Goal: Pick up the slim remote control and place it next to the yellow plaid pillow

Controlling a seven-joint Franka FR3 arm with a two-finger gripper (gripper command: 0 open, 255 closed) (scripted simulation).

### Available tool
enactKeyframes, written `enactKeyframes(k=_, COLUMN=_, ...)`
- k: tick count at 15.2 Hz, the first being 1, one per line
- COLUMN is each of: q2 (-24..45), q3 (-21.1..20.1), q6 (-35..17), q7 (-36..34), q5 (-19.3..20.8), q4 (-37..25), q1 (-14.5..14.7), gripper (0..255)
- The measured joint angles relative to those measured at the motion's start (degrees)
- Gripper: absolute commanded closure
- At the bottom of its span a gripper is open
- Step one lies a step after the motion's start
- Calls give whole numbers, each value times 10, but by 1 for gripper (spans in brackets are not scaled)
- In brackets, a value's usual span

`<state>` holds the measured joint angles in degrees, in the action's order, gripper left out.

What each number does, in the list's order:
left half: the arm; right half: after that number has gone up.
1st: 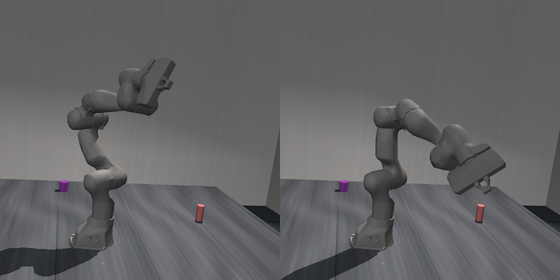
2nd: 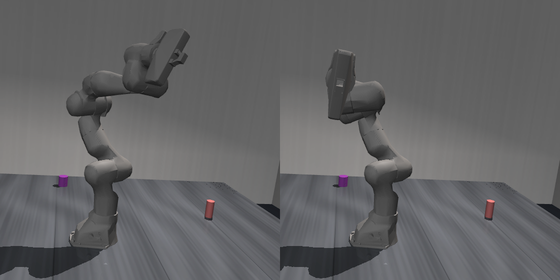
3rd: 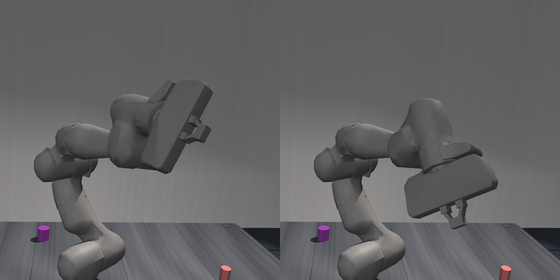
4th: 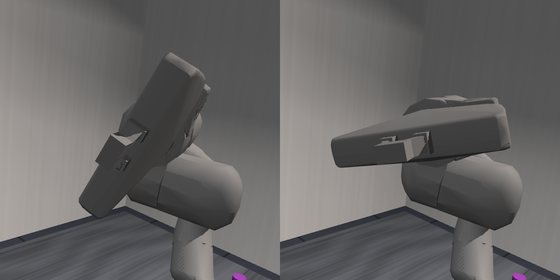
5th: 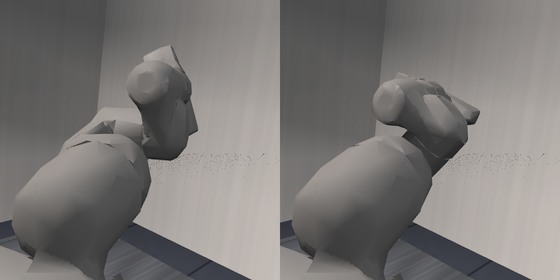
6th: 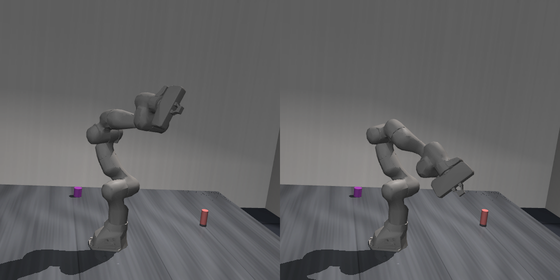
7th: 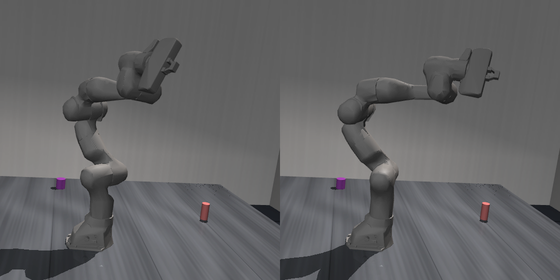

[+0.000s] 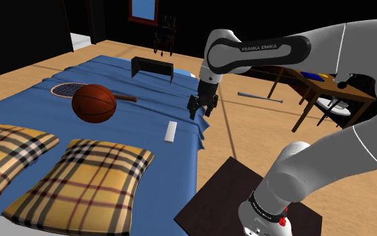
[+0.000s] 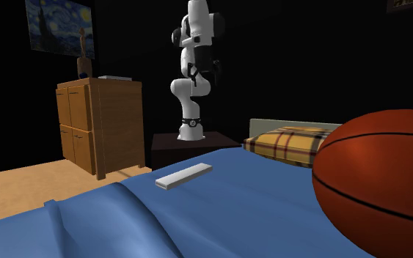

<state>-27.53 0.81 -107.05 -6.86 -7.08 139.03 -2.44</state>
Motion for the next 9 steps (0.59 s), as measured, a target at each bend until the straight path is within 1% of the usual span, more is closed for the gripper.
enactKeyframes(k=3, q2=55, q3=-6, q6=-56, q7=-24, q5=0, q4=-5, q1=-6, gripper=0)
enactKeyframes(k=6, q2=127, q3=-8, q6=-110, q7=-47, q5=1, q4=-28, q1=-12, gripper=0)
enactKeyframes(k=9, q2=183, q3=-11, q6=-156, q7=-74, q5=4, q4=-43, q1=-16, gripper=0)
